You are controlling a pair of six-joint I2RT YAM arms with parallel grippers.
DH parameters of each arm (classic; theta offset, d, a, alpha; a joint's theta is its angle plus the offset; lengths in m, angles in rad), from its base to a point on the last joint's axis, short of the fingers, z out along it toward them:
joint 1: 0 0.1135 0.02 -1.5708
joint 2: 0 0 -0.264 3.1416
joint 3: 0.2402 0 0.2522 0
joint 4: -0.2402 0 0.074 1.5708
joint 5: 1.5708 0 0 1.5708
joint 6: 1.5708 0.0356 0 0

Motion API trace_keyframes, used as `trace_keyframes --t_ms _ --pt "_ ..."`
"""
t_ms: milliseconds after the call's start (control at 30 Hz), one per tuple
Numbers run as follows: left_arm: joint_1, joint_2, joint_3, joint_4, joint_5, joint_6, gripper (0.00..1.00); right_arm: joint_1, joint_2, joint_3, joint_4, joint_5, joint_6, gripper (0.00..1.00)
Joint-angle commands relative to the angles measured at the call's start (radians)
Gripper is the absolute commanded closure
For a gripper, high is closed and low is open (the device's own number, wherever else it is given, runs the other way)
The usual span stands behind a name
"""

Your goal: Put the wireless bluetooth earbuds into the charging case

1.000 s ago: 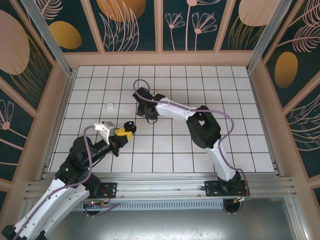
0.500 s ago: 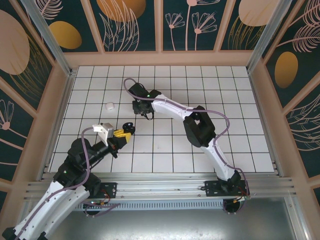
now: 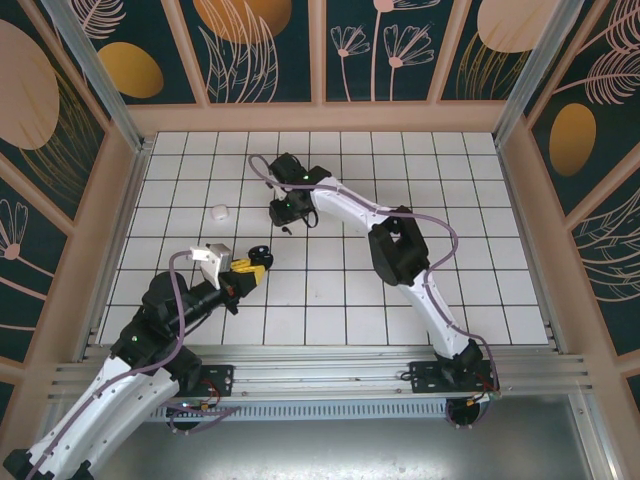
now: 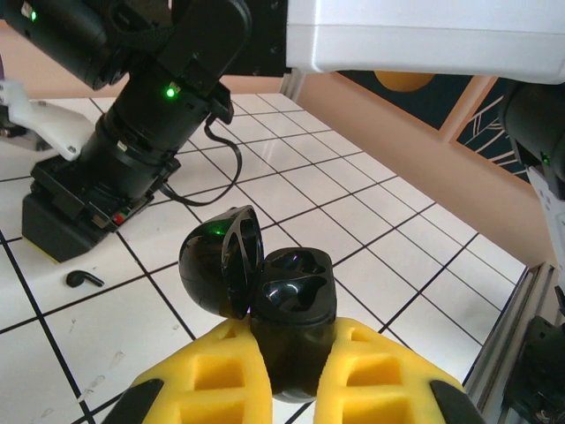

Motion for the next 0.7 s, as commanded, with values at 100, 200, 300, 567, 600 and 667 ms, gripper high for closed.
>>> trace_keyframes --t_ms 100,200,300,567,600,667 --pt "-0.004 -0.002 -0.02 0.065 -0.013 -0.019 1.0 0.009 0.055 0.049 -0.061 -0.037 -0.066 0.61" --pt "-0.004 -0.002 -0.019 0.068 -0.018 -0.014 1.0 0.009 0.062 0.049 -0.061 -0.06 -0.071 0.61" --pt "-0.004 0.001 -0.016 0.063 -0.021 -0.009 1.0 0.012 0.069 0.049 -0.061 -0.062 -0.074 0.61" --pt "-0.004 0.001 -0.015 0.053 -0.027 -0.009 1.0 0.018 0.096 0.073 -0.098 -0.002 -0.081 0.67" --pt "-0.003 0.002 -0.014 0.053 -0.028 -0.009 1.0 0.02 0.097 0.071 -0.104 0.008 -0.082 0.67" --pt "-0.004 0.002 -0.014 0.055 -0.03 -0.008 1.0 0.024 0.096 0.07 -0.117 0.024 -0.084 0.67"
